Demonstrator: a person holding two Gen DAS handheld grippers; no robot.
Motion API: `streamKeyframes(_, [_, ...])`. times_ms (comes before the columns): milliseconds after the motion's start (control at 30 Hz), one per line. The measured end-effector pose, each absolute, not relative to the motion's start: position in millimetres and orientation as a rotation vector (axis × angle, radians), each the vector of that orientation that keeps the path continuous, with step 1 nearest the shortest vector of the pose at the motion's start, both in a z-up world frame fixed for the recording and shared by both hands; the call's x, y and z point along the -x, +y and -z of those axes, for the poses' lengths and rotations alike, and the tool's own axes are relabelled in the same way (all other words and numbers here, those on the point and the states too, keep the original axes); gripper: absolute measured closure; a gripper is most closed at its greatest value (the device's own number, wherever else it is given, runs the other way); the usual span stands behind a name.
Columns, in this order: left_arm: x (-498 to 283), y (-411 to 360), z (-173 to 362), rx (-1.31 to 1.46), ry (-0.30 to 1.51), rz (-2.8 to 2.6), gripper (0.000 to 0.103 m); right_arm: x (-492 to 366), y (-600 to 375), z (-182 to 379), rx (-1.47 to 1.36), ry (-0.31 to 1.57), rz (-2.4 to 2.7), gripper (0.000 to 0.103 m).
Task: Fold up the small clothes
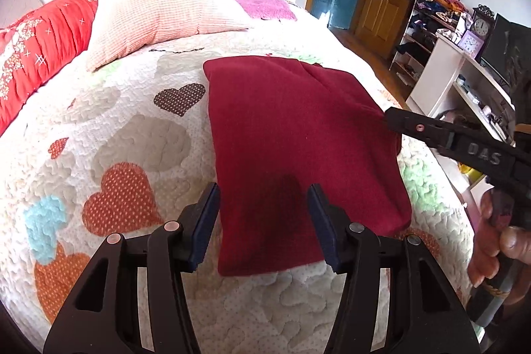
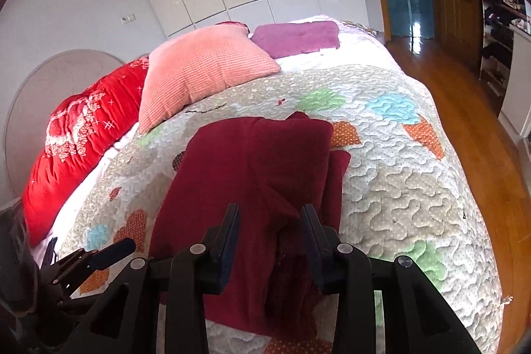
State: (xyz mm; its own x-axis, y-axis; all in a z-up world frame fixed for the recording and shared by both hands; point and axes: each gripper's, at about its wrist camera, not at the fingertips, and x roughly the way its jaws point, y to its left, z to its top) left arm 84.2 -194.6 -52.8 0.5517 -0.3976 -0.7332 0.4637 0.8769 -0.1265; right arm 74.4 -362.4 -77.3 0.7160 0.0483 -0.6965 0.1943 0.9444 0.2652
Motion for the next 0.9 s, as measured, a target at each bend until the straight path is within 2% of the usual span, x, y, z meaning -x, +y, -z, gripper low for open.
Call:
streamKeyframes(200, [-106.4, -208.5, 63.0, -0.103, 0.862, 0.497, 0.049, -86.4, -368.0, 109.0, -0.341, 0.854, 0.113, 0.067])
streamKeyframes(300, [-111.2, -210.0, 69.3, -0.107, 0.859, 0.493, 0.039, -81.1, -370.6, 126.4, -0.365, 0.881, 0.087, 0.067])
streamKeyframes(500, [-116.9, -206.6, 76.9, -0.054, 0.903, 0.506, 0.034, -75.4, -380.5, 126.5, -0.451, 0.856, 0.032, 0.064])
streamKeyframes(567, [-118.4, -199.3, 72.4, -0.01, 0.921, 0.54, 0.034, -63.3, -392.2, 118.9, -0.527, 0.8, 0.014, 0.057])
streamKeyframes(633, [-121.6, -187.3, 68.8, 0.088, 0.931, 0.582, 0.033, -51.8, -402.4, 113.4, -0.565, 0.732, 0.032, 0.036])
streamKeyframes(700, [-128.7, -180.2, 70.1, 0.175, 0.954, 0.612, 0.022, -50.2, -411.4, 115.6, -0.594, 0.703, 0.036, 0.025])
streamKeyframes(867, [-145.3, -190.6, 90.6, 0.213, 1.031, 0.633, 0.021, -82.3, -420.1, 146.7, -0.715, 0.78, -0.069, 0.025])
streamKeyframes(900, [-148.8, -194.2, 97.7, 0.222, 1.051, 0.634, 0.018, -89.6, -420.0, 152.9, -0.73, 0.791, -0.091, 0.025])
